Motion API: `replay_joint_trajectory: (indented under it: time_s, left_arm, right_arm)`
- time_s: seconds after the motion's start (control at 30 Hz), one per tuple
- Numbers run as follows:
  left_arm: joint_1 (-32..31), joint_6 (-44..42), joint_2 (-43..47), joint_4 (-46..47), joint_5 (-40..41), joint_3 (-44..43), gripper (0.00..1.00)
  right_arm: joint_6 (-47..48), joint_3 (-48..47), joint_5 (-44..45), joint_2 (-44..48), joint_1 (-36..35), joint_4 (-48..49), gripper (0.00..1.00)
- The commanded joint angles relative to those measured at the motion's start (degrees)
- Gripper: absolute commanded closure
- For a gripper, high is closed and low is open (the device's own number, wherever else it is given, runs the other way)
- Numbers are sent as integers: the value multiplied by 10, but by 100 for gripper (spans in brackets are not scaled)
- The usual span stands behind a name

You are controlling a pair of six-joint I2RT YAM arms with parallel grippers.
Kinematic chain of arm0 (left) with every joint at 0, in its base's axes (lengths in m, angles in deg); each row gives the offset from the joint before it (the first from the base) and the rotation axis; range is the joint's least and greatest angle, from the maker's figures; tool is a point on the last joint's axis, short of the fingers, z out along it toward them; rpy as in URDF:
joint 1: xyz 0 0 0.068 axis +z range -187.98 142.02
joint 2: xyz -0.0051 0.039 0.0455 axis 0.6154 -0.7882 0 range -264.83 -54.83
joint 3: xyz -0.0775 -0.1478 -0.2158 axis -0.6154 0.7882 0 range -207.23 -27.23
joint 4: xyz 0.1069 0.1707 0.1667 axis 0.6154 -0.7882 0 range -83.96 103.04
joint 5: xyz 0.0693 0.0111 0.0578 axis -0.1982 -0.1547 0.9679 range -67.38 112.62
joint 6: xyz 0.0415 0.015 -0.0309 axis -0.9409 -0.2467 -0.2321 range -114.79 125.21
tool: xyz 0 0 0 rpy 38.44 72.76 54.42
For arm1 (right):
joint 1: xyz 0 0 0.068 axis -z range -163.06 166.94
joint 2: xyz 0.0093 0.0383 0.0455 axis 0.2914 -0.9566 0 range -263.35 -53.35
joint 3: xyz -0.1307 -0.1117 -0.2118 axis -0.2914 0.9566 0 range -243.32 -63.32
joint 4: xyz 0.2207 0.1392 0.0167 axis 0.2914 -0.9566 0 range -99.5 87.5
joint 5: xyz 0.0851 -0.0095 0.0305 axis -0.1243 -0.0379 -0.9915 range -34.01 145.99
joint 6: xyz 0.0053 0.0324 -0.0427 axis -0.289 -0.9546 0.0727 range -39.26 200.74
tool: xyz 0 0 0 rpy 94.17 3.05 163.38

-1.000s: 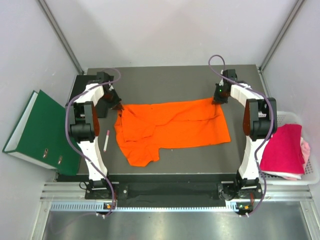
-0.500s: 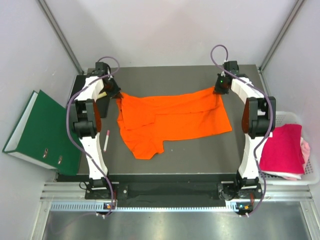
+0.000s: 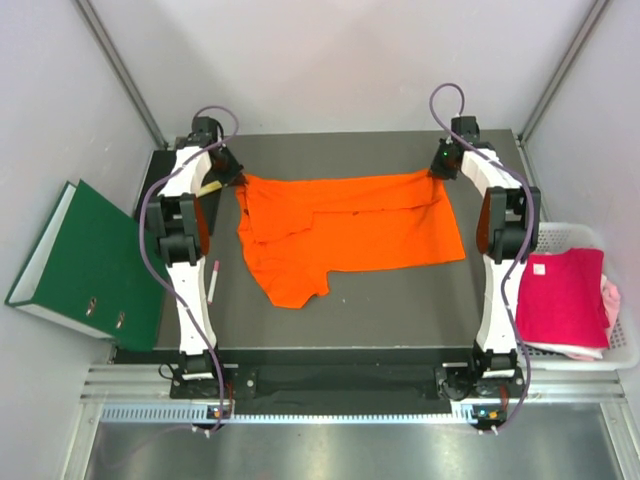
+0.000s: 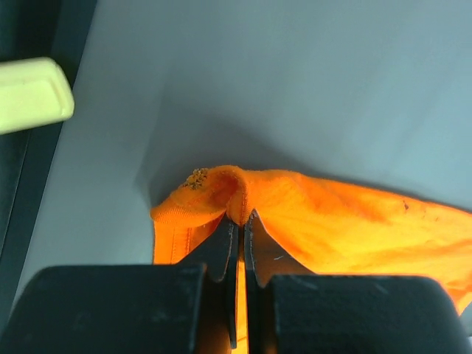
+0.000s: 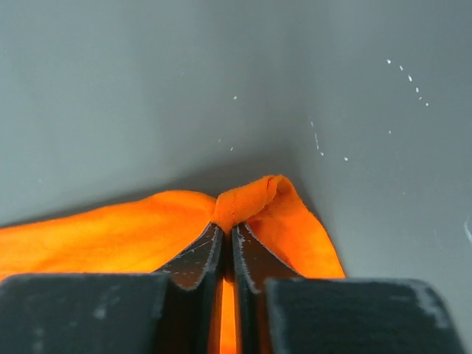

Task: Fold and stack the t-shirts
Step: Fold the flattened tshirt in 1/3 of the way

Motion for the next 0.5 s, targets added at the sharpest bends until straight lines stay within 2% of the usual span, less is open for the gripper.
replay_joint_trajectory:
  time_s: [0.0, 0.03, 0.07, 0.1, 0.13, 0.17, 0.2, 0.23, 0.3, 0.4, 0.47]
  left_arm:
    - [10, 30, -15, 15, -2, -39, 100]
    - [10, 31, -17, 20, -6, -38, 100]
    - [10, 33, -17, 23, -18, -35, 100]
    - [11, 33, -17, 23, -27, -33, 86]
    - [10, 31, -16, 21, -35, -31, 69]
    - [10, 29, -12, 17, -41, -26, 50]
    - [8, 20, -5, 14, -39, -20, 7]
    - [6, 13, 21, 12, -34, 4, 1]
    - [0, -5, 59, 18, -13, 42, 1]
    - [-8, -18, 181, 45, -2, 170, 1]
    - [-13, -21, 228, 57, -5, 222, 1]
  right_arm:
    - [-18, -17, 2, 1, 10, 74, 85]
    - [-16, -20, 12, -1, 9, 74, 70]
    - [-13, -35, 18, -4, 10, 70, 62]
    - [-4, -45, 19, -13, 10, 64, 55]
    - [0, -53, 16, -15, 10, 49, 38]
    - [2, -50, 15, -13, 10, 47, 31]
    - [7, -40, 16, 3, 29, 48, 25]
    - [10, -26, 22, 16, 30, 53, 13]
    - [18, 15, 36, 60, 32, 51, 2]
    - [19, 99, 57, 137, 32, 61, 0]
    - [15, 169, 57, 196, 32, 65, 1]
